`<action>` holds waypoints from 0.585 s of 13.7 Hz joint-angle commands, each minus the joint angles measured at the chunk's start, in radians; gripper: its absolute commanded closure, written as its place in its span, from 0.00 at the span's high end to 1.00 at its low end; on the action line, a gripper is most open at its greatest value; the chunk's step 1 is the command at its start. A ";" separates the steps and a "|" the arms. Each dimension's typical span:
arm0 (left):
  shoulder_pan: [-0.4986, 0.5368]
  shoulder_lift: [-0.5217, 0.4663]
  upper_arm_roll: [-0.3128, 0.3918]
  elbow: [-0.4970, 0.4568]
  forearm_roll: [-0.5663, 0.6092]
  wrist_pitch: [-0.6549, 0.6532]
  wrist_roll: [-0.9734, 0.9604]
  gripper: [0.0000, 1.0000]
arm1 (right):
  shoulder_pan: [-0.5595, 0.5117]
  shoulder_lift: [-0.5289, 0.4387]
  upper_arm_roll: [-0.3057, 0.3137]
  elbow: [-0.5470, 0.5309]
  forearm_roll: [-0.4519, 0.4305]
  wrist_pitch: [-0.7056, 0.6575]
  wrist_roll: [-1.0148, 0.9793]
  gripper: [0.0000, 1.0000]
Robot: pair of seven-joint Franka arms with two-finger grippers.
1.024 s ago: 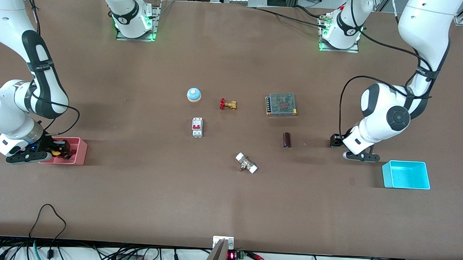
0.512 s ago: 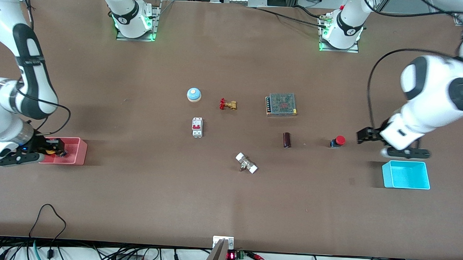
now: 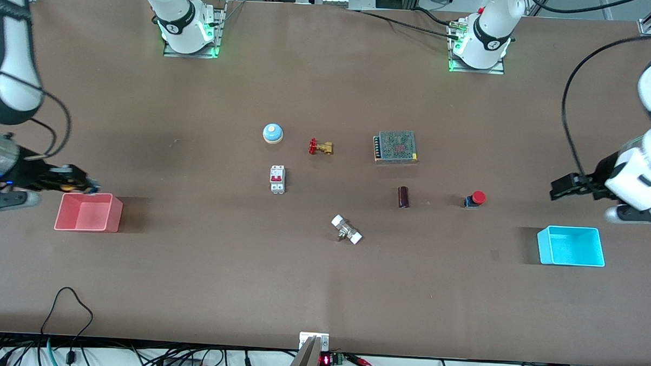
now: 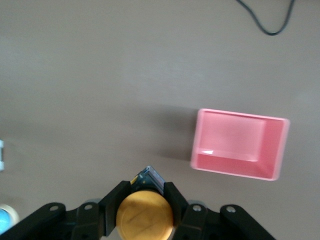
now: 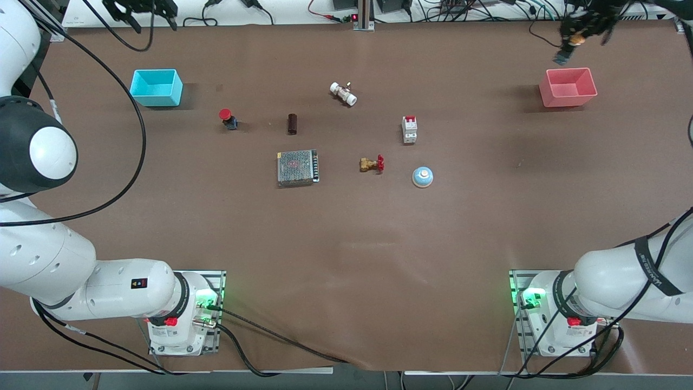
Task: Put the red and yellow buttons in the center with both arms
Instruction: 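Release the red button with the left gripper while the right gripper lifts the yellow button, then carry the yellow button with the right gripper toward the table center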
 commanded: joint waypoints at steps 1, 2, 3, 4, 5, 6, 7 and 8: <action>0.008 0.017 0.002 0.141 0.001 -0.136 0.003 1.00 | 0.143 0.036 -0.005 -0.020 -0.059 0.073 0.231 0.29; 0.017 0.009 -0.002 0.146 0.000 -0.141 0.002 1.00 | 0.183 0.056 -0.003 -0.032 -0.084 0.108 0.306 0.28; 0.017 -0.009 -0.005 0.144 0.001 -0.141 -0.001 1.00 | 0.217 0.074 -0.003 -0.040 -0.096 0.137 0.365 0.28; 0.017 -0.014 -0.009 0.126 0.001 -0.143 -0.003 1.00 | 0.263 0.108 -0.003 -0.054 -0.112 0.202 0.420 0.28; 0.017 -0.012 -0.009 0.108 0.001 -0.137 -0.003 1.00 | 0.279 0.129 -0.002 -0.060 -0.124 0.236 0.437 0.28; 0.017 -0.012 -0.009 0.091 0.000 -0.126 -0.003 1.00 | 0.291 0.145 -0.003 -0.075 -0.135 0.272 0.447 0.28; 0.017 -0.012 -0.008 0.075 0.001 -0.097 -0.003 1.00 | 0.300 0.162 -0.003 -0.100 -0.152 0.321 0.451 0.28; 0.021 -0.012 -0.009 0.063 0.003 -0.080 -0.003 1.00 | 0.309 0.177 -0.003 -0.120 -0.174 0.373 0.473 0.28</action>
